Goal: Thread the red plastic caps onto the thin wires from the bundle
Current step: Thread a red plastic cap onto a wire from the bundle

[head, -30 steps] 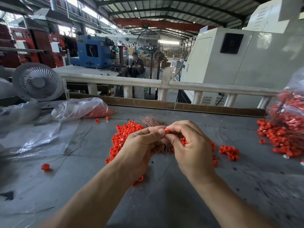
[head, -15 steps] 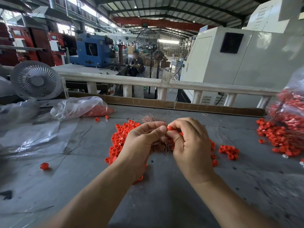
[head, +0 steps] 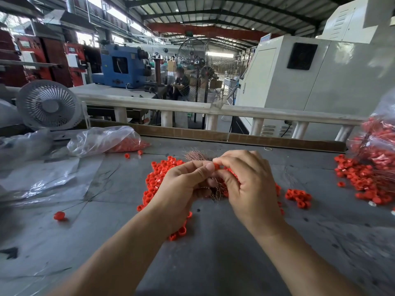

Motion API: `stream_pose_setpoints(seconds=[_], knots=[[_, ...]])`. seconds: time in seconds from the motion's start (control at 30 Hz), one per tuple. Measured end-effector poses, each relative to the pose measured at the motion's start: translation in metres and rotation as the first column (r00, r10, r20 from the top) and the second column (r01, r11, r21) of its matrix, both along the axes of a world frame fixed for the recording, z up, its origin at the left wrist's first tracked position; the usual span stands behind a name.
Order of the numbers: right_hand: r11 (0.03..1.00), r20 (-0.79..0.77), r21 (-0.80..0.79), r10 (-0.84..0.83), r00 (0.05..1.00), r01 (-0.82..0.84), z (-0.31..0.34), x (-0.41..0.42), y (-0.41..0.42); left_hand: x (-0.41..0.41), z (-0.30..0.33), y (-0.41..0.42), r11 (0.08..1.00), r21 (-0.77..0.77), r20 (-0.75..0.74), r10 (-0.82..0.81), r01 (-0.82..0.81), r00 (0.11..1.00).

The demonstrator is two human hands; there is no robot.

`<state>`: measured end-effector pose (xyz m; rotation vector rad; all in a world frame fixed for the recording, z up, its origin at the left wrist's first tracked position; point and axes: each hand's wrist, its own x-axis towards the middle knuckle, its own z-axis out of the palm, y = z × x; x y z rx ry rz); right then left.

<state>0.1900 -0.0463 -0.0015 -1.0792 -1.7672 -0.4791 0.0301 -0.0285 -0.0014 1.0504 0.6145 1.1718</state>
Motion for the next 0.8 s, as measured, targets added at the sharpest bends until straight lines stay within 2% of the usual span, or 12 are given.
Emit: stream_pose_setpoints(seconds=[0.1, 0.17, 0.23, 0.3, 0.47, 0.63, 0.7, 0.8], knots=[[0.999, -0.067, -0.035, 0.006, 0.998, -0.009, -0.004, 0.000, 0.000, -0.001, -0.001, 0.003, 0.998, 0.035, 0.020, 0.045, -0.046, 0.999], [0.995, -0.229, -0.078, 0.047, 0.972, -0.067, -0.007, -0.002, -0.001, -0.001, -0.002, 0.005, 0.993, 0.075, 0.006, 0.092, -0.092, 0.996], [0.976, -0.421, -0.150, 0.083, 0.903, -0.159, -0.008, -0.005, -0.003, 0.000, -0.005, 0.006, 0.986, 0.105, -0.002, 0.129, -0.129, 0.992], [0.945, -0.506, -0.221, 0.100, 0.857, -0.241, -0.009, -0.008, -0.004, 0.002, -0.007, 0.007, 0.980, 0.141, -0.006, 0.143, -0.140, 0.990], [0.909, -0.536, -0.288, 0.108, 0.837, -0.301, -0.010, -0.009, -0.004, 0.006, -0.009, 0.005, 0.949, 0.253, -0.135, 0.224, -0.185, 0.965], [0.885, -0.589, -0.342, 0.060, 0.806, -0.316, -0.012, -0.009, -0.003, 0.007, -0.008, 0.001, 0.934, 0.287, -0.198, 0.276, -0.213, 0.941], [0.895, -0.569, -0.343, 0.042, 0.821, -0.283, -0.012, -0.008, -0.004, 0.007, -0.008, 0.002, 0.938, 0.273, -0.203, 0.275, -0.215, 0.940], [0.915, -0.456, -0.336, 0.049, 0.889, -0.223, -0.008, -0.006, -0.005, 0.007, -0.006, 0.002, 0.943, 0.262, -0.225, 0.264, -0.203, 0.938]])
